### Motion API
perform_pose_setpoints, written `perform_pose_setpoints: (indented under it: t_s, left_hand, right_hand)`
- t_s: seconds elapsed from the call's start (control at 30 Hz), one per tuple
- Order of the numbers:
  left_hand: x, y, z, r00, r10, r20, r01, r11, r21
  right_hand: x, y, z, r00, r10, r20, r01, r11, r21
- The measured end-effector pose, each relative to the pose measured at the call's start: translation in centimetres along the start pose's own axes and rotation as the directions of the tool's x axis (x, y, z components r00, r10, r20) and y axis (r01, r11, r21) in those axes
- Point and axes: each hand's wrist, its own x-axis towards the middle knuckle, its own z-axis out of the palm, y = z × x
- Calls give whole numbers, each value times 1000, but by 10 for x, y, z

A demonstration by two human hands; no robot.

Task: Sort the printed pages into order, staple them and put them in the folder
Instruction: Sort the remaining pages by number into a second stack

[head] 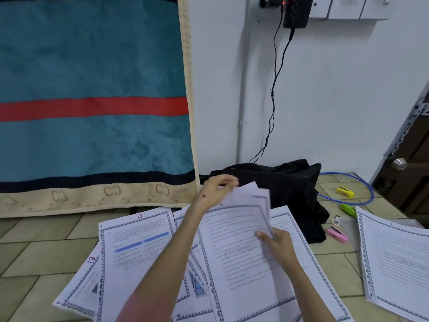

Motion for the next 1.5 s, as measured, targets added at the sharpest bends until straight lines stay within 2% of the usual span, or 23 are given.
perform_pose_setpoints:
  t_s: [0.07,0.1,0.23,0.3,0.37,0.47,0.57,0.67,0.8,0.93,1.23,1.4,1.5]
  left_hand:
    - [-24,-24,-4,947,-80,-310,34,988,-152]
    - [-39,-45,-2,917,-139,-374,69,978,-195]
    - [-95,-116,26,927,-259,-271,224,962,-155]
    - [-104,-130,34,925,-256,-280,220,963,-153]
    - [-105,-133,37,939,-213,-271,201,977,-72]
    - [-104,-140,41,954,-188,-232,233,955,183]
    - [-103,-147,43,977,-137,-163,204,826,526]
    - [-101,-145,47,977,-161,-140,213,705,676]
    - [-94,-130,44,971,-188,-146,236,686,689]
    - [-87,-122,46,985,-172,28,110,742,661]
    - [-88,-112,52,979,-201,24,109,621,776]
    - [-92,-105,51,988,-152,22,80,633,770]
    - [-97,-93,46,987,-153,50,76,719,691]
  right_hand:
    - [1,6,-9,999,3,-49,-1,1000,29]
    - [2,8,-14,998,4,-65,-1,999,45]
    - [4,11,-29,998,-4,-68,7,999,43]
    - [5,8,-34,995,-5,-99,14,996,88]
    - [7,3,-39,990,-18,-142,35,993,114]
    - [13,-7,-48,971,-58,-230,84,991,108]
    - [22,-21,-57,945,-72,-320,114,987,114]
    - [26,-40,-58,925,-124,-360,170,981,97]
    - [22,-67,-49,922,-203,-329,234,970,57]
    - [16,-89,-43,921,-248,-300,276,960,54]
    - [5,-149,-46,864,-374,-336,425,901,90]
    - [-1,-173,-48,836,-379,-398,471,867,165]
    - [-5,-178,-48,845,-324,-425,463,841,280]
